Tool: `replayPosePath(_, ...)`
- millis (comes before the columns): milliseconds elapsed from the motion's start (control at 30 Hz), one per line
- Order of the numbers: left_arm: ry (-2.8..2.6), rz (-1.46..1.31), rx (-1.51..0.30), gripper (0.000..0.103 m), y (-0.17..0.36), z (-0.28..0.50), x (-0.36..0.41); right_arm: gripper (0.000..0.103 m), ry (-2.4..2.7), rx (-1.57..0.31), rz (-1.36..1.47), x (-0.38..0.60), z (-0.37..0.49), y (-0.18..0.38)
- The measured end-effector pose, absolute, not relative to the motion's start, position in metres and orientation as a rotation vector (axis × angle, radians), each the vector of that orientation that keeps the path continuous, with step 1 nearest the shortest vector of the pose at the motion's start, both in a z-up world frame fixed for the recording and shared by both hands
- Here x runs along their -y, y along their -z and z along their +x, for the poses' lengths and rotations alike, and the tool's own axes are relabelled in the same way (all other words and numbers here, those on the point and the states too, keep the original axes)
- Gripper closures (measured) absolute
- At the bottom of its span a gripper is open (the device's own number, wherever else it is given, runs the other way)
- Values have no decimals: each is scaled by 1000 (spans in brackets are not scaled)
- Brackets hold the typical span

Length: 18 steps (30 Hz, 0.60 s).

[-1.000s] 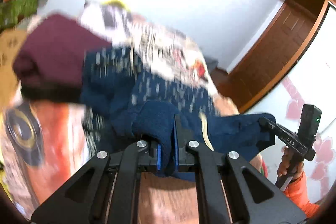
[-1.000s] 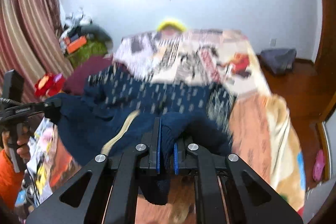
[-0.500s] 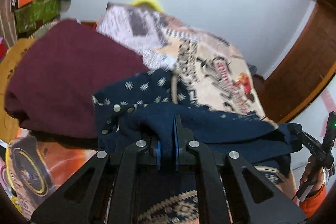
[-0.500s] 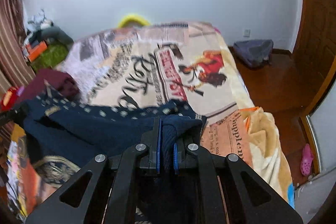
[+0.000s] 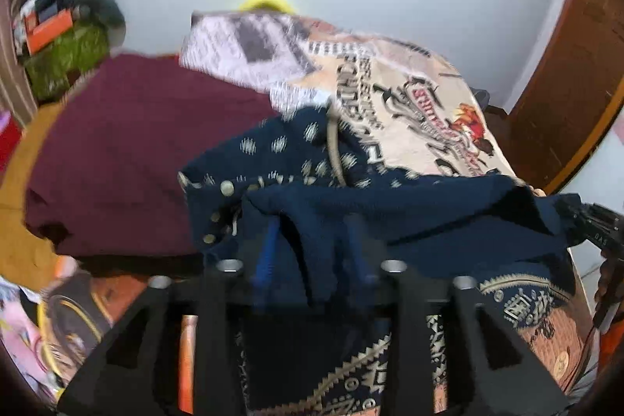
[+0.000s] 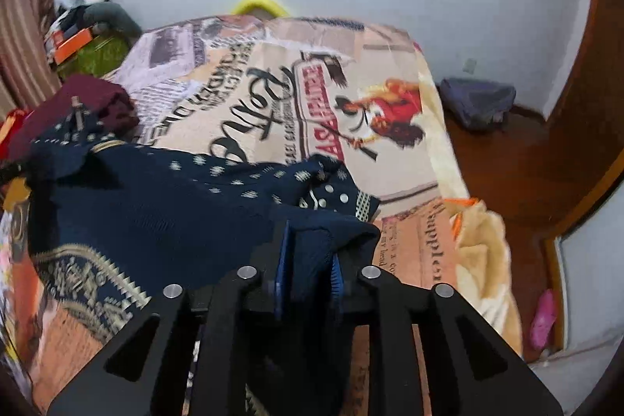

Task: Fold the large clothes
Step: 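Grasp the patterned hem band with both grippers and lift the bundle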

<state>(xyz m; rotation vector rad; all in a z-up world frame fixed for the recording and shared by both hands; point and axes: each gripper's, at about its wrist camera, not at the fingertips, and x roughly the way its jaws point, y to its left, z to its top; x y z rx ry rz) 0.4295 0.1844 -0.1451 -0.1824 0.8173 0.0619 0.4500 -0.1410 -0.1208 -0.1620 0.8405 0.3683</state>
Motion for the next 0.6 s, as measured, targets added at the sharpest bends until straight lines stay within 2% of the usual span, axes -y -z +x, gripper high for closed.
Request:
replayPosePath(33, -59, -171, -797, 49, 138, 424, -182, 75, -371, -825, -171, 140, 444, 116)
replayPosePath(67, -51, -158, -774, 48, 129, 416, -179, 71, -373, -808, -178, 140, 439, 112)
replayPosePath(133, -38, -143, -754, 47, 117, 407, -173, 53, -361, -755, -193, 139, 425, 101)
replayPosePath(233, -5, -130, -752, 41, 110, 392, -166, 48, -368, -683, -205, 141, 406, 86)
replayPosePath(300, 11, -117, -777, 40, 116, 387, -161, 46, -411, -691, -193, 141, 396, 82)
replayPosePath(600, 15, -34, -968, 40, 187, 398, -132, 46, -532, -889, -204, 114, 395, 130)
